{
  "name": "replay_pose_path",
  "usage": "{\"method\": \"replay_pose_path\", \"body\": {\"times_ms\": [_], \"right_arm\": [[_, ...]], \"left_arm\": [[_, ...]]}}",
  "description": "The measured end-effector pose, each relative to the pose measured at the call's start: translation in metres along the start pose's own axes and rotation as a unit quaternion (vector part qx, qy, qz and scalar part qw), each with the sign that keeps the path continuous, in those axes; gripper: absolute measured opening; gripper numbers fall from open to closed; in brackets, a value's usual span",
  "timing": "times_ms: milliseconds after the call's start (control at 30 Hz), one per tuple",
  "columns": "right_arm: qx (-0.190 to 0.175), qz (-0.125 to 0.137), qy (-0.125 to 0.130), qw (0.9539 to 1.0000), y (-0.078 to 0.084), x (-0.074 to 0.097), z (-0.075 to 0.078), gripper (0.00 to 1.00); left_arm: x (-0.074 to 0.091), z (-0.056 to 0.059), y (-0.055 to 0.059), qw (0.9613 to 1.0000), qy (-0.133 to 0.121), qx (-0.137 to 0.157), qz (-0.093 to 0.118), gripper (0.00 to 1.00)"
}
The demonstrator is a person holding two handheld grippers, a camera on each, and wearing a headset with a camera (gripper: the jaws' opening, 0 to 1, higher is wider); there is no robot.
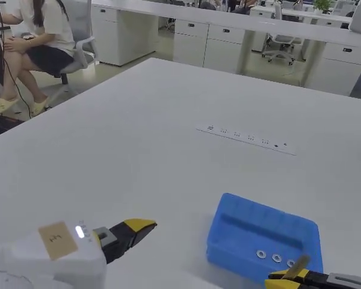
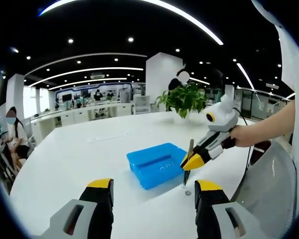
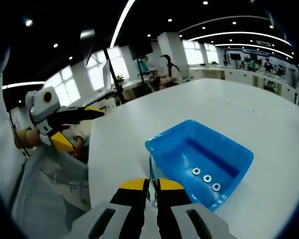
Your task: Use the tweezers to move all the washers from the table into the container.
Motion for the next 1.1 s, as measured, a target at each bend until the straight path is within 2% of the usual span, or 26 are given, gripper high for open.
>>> {"method": "replay_pose_path", "body": {"times_ms": [533,667,767,900,967,1000,1100], "right_arm": [[0.028,-0.022,0.004,0.9994,0.005,-0.001,-0.003,0.04],[0.031,-0.019,0.004,0.9993,0.006,-0.001,-0.005,0.04],[0.049,-0.019,0.004,0.9986,0.008,-0.001,-0.008,0.04],[0.065,-0.016,0.013,0.9977,0.01,0.001,-0.012,0.03],[0.092,-0.016,0.039,0.9948,0.011,0.002,-0.01,0.02],[0.097,-0.015,0.034,0.9945,0.011,0.002,-0.014,0.02],[0.094,-0.009,0.042,0.9947,0.011,0.001,-0.015,0.02]], "left_arm": [[0.0,0.0,0.0,1.0,0.001,-0.001,0.0,0.65],[0.0,0.0,0.0,1.0,0.001,-0.002,-0.001,0.65],[-0.001,0.001,0.0,1.0,0.002,-0.002,-0.002,0.65],[-0.001,0.0,0.0,1.0,0.0,-0.003,-0.002,0.65],[0.0,0.0,0.0,1.0,-0.002,-0.002,-0.002,0.65],[0.0,0.0,0.0,1.0,-0.001,-0.003,0.0,0.65],[-0.001,0.001,0.001,1.0,0.002,-0.003,-0.004,0.65]]}}
Point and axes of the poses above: the centre of the closed fingertips' face, and the gripper's own axes: x roughly backward along the fingers, z roughly to its right, y roughly out of its underside, the point moved 7 cm from there along x, roughly backward along the fingers, and after that the axes turned 10 degrees about x, right-handed, at the moved point
